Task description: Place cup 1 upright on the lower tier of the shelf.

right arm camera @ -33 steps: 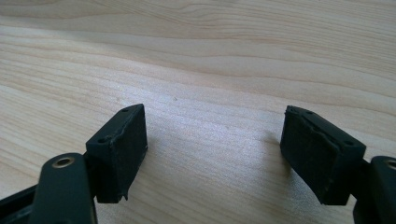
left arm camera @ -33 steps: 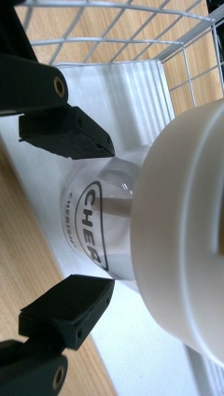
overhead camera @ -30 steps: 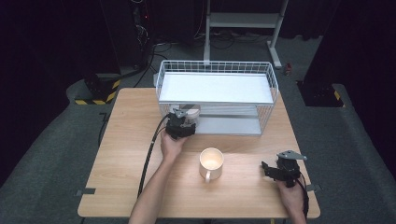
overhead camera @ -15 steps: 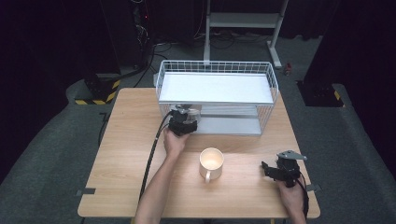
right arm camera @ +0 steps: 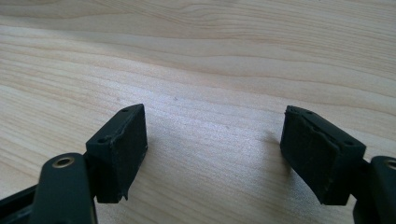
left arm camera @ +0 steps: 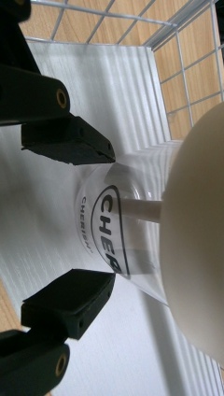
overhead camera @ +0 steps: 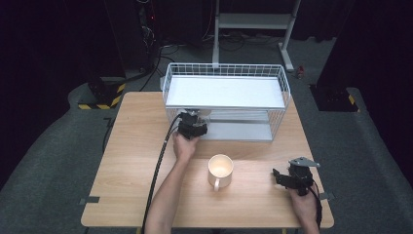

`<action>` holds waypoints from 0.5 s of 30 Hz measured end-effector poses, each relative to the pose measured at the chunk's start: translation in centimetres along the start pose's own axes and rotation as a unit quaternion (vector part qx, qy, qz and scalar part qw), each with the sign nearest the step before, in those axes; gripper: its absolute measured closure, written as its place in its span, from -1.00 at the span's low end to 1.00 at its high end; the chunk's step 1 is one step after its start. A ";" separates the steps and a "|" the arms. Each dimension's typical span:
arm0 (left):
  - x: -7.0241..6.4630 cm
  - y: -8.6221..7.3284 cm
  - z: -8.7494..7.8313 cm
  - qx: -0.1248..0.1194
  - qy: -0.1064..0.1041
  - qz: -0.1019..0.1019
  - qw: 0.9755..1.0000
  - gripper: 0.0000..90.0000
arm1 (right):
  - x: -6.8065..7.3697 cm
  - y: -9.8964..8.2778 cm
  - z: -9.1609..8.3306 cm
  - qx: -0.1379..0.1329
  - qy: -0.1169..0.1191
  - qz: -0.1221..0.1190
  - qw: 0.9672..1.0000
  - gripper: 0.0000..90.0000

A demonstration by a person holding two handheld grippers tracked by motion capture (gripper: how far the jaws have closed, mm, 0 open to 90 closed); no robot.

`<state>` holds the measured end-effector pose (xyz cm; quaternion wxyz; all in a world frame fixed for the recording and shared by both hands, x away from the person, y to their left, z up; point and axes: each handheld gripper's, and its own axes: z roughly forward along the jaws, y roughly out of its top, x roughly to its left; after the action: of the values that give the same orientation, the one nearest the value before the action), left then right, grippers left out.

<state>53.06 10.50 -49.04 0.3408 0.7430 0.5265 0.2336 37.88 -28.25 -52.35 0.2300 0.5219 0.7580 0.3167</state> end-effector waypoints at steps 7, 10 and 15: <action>-0.2 0.1 -0.4 -0.003 -0.003 0.005 1.000 -0.21 | 0.0 0.0 0.0 0.000 0.001 -0.001 1.000 -0.49; -0.2 0.3 -0.8 -0.008 -0.010 0.010 1.000 -0.22 | 0.0 0.0 0.0 0.000 0.000 -0.001 1.000 -0.49; -0.3 0.2 -1.3 -0.010 -0.019 0.009 1.000 -0.27 | 0.0 0.0 0.0 0.000 0.001 -0.001 1.000 -0.49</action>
<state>52.14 10.48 -48.08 0.3561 0.7485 0.5107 0.2281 37.88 -28.26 -52.35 0.2298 0.5210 0.7586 0.3166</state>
